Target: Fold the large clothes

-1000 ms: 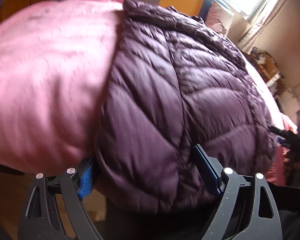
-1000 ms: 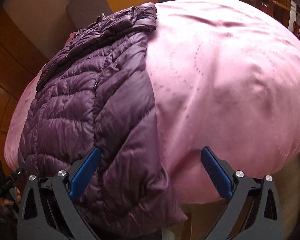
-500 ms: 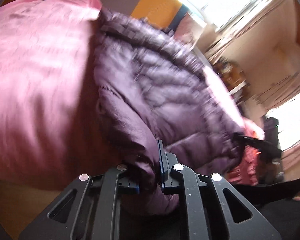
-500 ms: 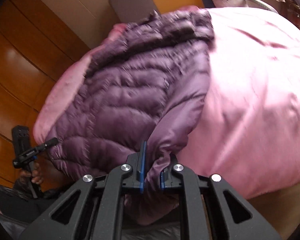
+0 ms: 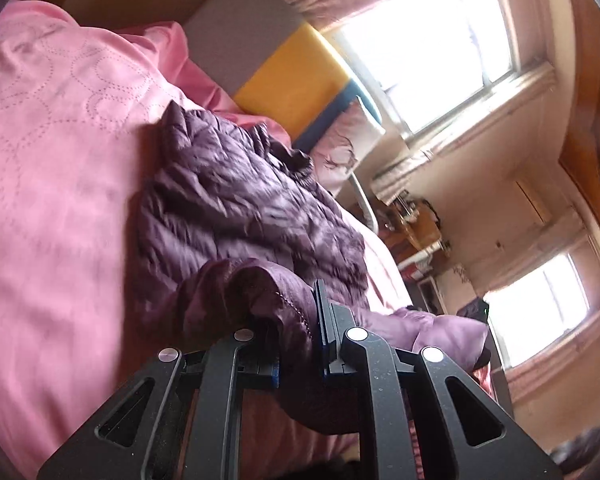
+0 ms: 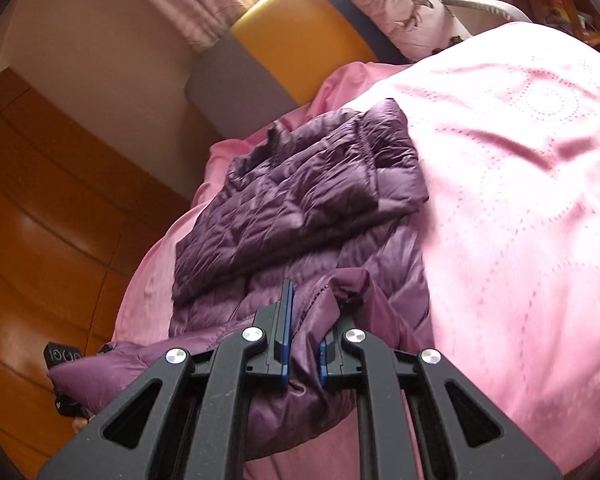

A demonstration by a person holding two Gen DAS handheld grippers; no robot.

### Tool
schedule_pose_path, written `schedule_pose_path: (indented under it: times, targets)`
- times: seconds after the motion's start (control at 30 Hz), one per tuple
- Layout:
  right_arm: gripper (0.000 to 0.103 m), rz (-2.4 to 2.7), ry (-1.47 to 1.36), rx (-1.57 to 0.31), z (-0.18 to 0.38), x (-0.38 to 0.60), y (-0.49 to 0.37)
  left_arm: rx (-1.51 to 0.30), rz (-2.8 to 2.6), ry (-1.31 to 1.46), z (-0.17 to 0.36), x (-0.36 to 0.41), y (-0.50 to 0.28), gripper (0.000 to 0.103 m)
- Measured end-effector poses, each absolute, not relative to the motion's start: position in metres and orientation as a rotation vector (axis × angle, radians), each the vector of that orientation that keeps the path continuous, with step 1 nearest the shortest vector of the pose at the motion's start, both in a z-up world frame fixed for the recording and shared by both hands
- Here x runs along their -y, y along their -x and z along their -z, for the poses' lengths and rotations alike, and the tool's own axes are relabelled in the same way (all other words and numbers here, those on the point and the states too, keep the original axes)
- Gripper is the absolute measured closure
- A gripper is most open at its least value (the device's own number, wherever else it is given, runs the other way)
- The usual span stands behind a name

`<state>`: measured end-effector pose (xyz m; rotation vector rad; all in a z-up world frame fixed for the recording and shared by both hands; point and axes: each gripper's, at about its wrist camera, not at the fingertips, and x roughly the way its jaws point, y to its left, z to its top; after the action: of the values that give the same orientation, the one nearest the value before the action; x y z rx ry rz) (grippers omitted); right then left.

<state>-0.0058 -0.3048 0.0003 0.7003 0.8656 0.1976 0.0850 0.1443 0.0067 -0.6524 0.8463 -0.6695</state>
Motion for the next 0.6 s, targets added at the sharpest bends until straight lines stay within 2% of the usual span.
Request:
schedule_pose_path:
  times: [0.1,0.2,0.27,0.33,0.37,0.4,0.43,0.47,0.5,0.6]
  targets:
    - [0.091,-0.159,-0.693,-0.887,0.005,0.306,-0.02,-0.874,0.621,0.656,-0.003,-0.137,-0.115,0.09]
    - [0.082,-0.137,-0.697,-0.9,0.01,0.309,-0.039,-0.909,0.558,0.667,0.003,-0.136,-0.138,0.083]
    - [0.07,-0.132,-0.705,-0.901,0.013,0.312,-0.051,-0.917,0.517,0.682,0.007,-0.14,-0.151,0.071]
    - [0.051,-0.135,-0.724,-0.897,0.015,0.315,-0.057,-0.902,0.487,0.719,0.007,-0.148,-0.156,0.049]
    - [0.046,-0.137,-0.735,-0.894,0.016,0.316,-0.061,-0.883,0.47,0.739,0.006,-0.154,-0.157,0.043]
    - [0.032,-0.144,-0.749,-0.883,0.016,0.318,-0.062,-0.866,0.464,0.751,0.007,-0.159,-0.157,0.036]
    - [0.023,-0.152,-0.761,-0.869,0.015,0.319,-0.063,-0.851,0.453,0.757,0.006,-0.164,-0.157,0.032]
    - [0.009,-0.156,-0.772,-0.85,0.014,0.32,-0.062,-0.84,0.423,0.747,0.007,-0.17,-0.156,0.031]
    - [0.005,-0.149,-0.775,-0.832,0.012,0.322,-0.059,-0.837,0.401,0.738,0.008,-0.173,-0.156,0.03]
    - [0.002,-0.14,-0.753,-0.803,0.009,0.324,-0.044,-0.869,0.391,0.736,0.023,-0.179,-0.151,0.03]
